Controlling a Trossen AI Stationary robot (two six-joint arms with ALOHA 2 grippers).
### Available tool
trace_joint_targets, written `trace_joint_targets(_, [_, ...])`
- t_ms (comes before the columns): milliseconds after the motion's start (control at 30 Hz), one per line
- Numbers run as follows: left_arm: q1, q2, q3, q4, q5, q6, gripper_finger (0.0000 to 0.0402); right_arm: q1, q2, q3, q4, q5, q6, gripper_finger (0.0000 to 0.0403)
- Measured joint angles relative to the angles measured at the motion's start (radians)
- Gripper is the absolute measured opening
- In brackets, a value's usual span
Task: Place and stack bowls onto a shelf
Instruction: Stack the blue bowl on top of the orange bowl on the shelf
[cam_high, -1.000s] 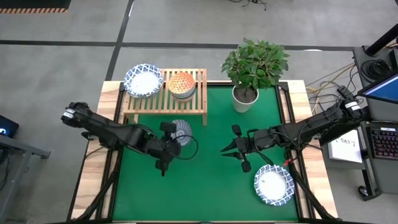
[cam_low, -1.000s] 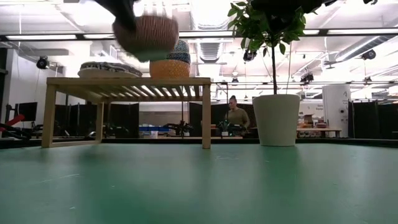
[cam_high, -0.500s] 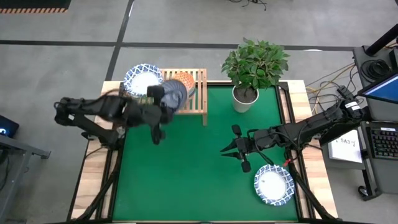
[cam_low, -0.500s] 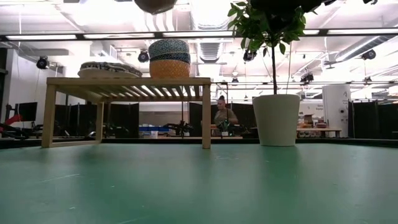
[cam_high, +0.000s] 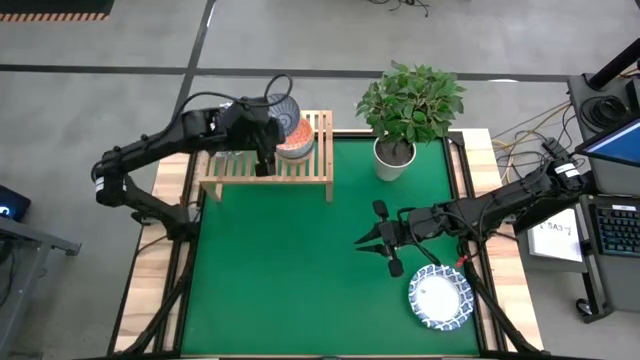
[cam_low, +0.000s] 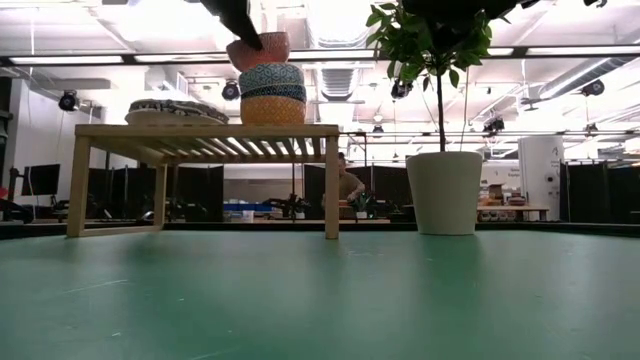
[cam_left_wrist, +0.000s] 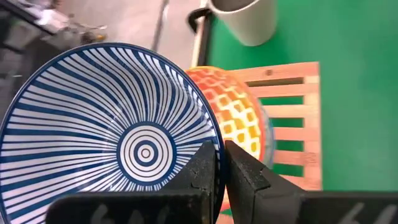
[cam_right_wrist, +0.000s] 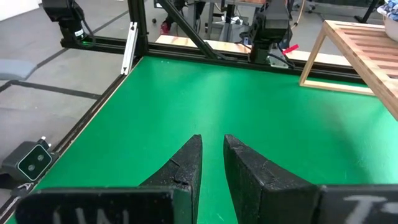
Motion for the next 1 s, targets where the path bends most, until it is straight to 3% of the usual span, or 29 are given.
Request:
trace_joint_targets(233, [0.031,0.019,0.000,-0.002,0.110,0.006,0.0004,0.000,0.000,0.000,0.000,0.000,0.002,0.0057])
trace_joint_targets(433, [0.033,0.031,0.000,0.001,0.115,0.010,0.0009,0.000,0.000,0.000,0.000,0.000,0.001,0.0057])
trace_joint_targets(1000, [0.036,0.063,-0.001,0.032,0.110,0.003,0.0083,0.000,0.000,0.000,0.000,0.000,0.030,0.0057])
